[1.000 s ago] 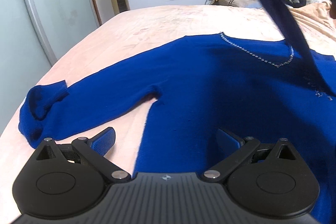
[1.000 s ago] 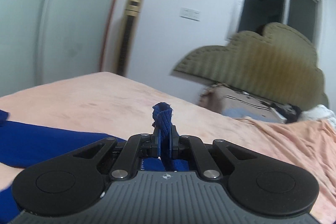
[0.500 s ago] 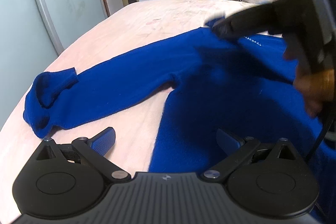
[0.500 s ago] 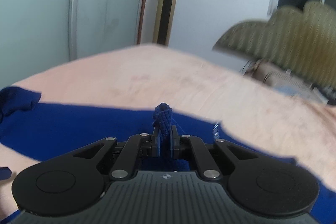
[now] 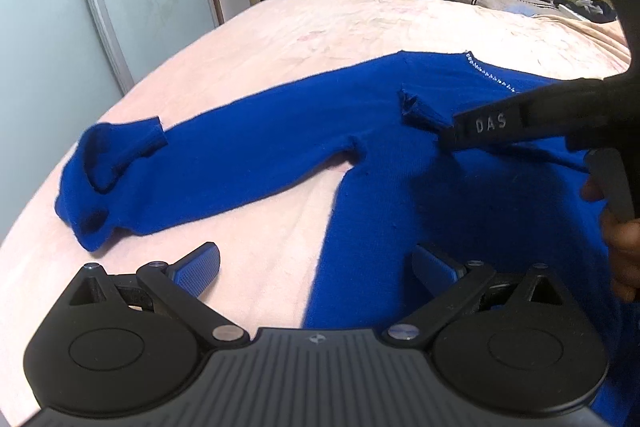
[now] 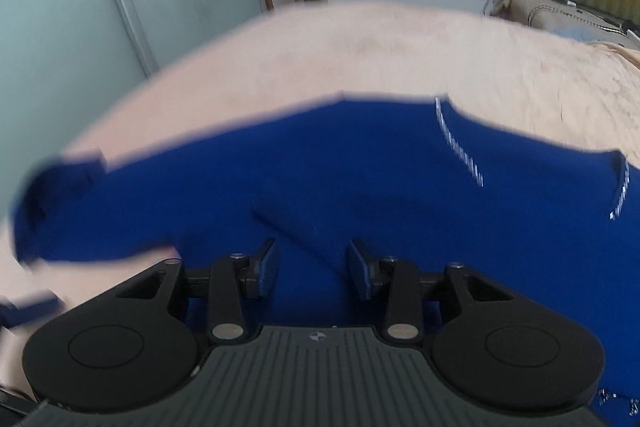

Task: Fold small clothes
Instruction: 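Close the left gripper on the cuff of the other sleeve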

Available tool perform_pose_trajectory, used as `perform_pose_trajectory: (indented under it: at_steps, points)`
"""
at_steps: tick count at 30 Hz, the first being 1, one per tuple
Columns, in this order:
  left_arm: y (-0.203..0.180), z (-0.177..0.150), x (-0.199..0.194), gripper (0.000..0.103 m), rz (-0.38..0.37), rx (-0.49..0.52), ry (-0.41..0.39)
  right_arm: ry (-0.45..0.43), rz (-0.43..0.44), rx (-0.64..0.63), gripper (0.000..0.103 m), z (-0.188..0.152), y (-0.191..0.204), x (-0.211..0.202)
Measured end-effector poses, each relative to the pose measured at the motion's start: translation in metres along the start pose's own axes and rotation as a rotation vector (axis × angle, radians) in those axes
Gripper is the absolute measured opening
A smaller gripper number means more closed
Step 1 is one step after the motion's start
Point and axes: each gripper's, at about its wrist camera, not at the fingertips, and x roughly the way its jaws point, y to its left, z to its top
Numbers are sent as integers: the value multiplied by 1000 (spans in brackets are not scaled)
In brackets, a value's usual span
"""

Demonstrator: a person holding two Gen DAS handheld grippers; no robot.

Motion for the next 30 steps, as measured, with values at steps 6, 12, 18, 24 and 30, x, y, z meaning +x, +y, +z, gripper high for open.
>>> perform_pose_trajectory:
  at_steps: [6,12,18,24,30]
  points:
    - [26,7,-1,103,104,-5,-51,-103,40,43,64,-4,1,-43]
    - [96,33,10,103,349,-84,-99,-114,85,58,69,-28,1,-71]
    - [144,60,53,103,460,-76,-13,-78,115,87,74,-48,2,-71]
    - [167,74,77,65,259,-107,46,-49,115,102,77,-63,1,-68]
    - [176,74,76,4,216,-184,73,-47,124,124,79,-67,-3,-67]
